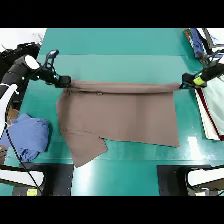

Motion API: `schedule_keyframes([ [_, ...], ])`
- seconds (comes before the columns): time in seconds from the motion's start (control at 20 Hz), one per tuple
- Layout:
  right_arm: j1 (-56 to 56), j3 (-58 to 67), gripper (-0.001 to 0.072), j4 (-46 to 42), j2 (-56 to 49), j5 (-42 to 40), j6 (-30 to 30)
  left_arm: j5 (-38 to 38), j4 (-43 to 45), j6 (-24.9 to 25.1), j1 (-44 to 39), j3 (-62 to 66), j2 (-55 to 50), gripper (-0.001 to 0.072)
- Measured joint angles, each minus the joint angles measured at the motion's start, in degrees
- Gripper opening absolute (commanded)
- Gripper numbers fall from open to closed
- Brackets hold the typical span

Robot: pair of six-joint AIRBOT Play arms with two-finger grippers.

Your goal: Fold the shirts.

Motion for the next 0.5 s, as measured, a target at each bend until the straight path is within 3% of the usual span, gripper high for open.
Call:
schedule_keyframes([
  [0.05, 0.46, -2.95, 0.0017, 0.2, 1.09, -0.92, -0.02, 0.2, -0.07, -0.04, 0.02, -1.03, -0.04, 0.0029],
  [0.1, 0.98, -5.38, 0.0019, 0.5, 2.01, -1.95, -0.02, 0.35, -0.02, -0.59, 0.04, -1.86, -0.09, 0.0106],
  [0.15, 1.73, -7.65, 0.0054, 0.76, 2.91, -2.8, -0.02, 0.68, -0.04, -1.36, 0.04, -2.36, -0.09, 0.0369],
  [0.2, 2.32, -9.4, 0.0256, 1.07, 3.72, -3.67, -0.02, 0.81, 0.02, -2.14, 0.04, -2.78, -0.09, 0.0521],
  [0.25, 2.82, -10.86, 0.0373, 1.22, 4.46, -4.44, -0.02, 0.7, 0.11, -3.08, 0.07, -3.08, -0.09, 0.05],
  [0.5, 2.21, -13.79, 0.0372, 1.51, 9.31, -4.42, -0.02, -5.03, 4.66, -7.21, 0.07, -4.15, 1.7, 0.0501],
])
